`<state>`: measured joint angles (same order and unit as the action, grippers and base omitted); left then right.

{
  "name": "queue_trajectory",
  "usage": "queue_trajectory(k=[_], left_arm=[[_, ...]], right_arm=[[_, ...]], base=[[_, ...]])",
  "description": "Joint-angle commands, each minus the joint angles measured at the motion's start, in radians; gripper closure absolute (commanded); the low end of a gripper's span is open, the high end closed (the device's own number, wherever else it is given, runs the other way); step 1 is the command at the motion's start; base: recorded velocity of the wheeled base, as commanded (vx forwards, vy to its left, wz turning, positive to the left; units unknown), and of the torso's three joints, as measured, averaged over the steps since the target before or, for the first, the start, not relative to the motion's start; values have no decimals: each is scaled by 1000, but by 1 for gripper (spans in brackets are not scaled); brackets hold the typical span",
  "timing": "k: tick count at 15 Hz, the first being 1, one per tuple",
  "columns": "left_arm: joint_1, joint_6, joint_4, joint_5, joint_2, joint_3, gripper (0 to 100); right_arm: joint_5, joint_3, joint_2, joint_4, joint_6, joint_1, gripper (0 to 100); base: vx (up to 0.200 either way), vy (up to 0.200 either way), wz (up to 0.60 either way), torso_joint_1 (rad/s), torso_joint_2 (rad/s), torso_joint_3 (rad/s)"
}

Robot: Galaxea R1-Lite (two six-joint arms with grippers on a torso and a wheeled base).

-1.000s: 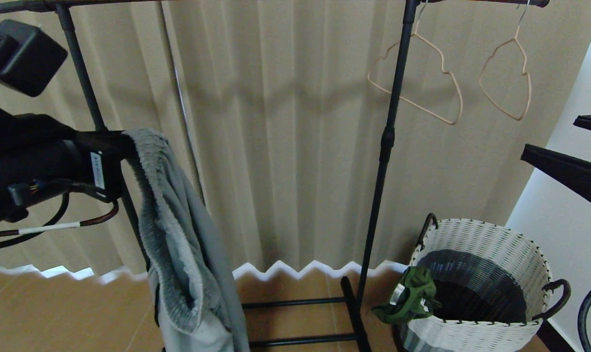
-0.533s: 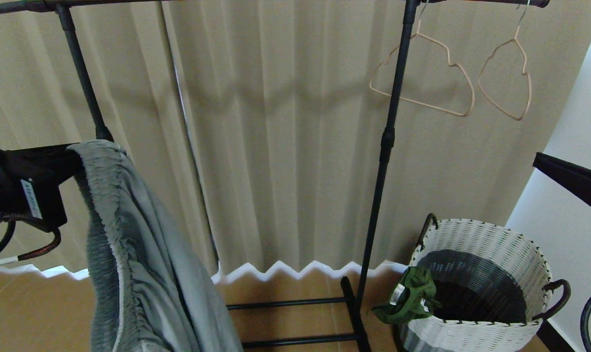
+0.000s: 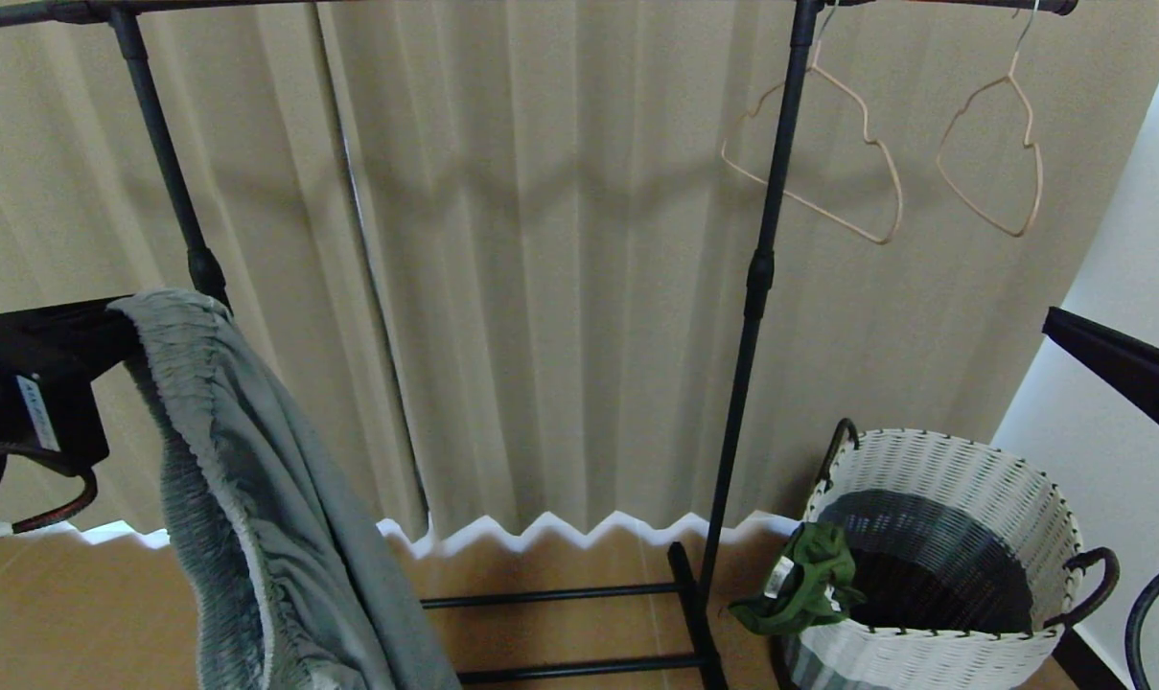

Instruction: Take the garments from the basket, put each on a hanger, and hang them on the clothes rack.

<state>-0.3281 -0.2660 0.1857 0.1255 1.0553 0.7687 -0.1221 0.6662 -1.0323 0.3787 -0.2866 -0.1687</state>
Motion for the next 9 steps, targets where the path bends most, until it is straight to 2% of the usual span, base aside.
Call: queue_trajectory(k=[1,4,6,9], left_arm=[[0,-1,0,0,-20,-19,100],[1,-16,0,0,-46,-52,100],[24,-21,0,0,-44,-49,100],[55,-47,1,0,-37,-49,100]], right_arm=[[1,-3,-2,-3,0,0,0],[-1,0,-5,-6,0,21,0],[1,0,-5,-9,0,29,0],[-1,0,-8,-11,0,54,0]], base=[[0,0,0,0,0,0],[0,0,0,14,-130,-98],[0,0,0,71,-215,-298],[0,0,0,116,-497,-328]])
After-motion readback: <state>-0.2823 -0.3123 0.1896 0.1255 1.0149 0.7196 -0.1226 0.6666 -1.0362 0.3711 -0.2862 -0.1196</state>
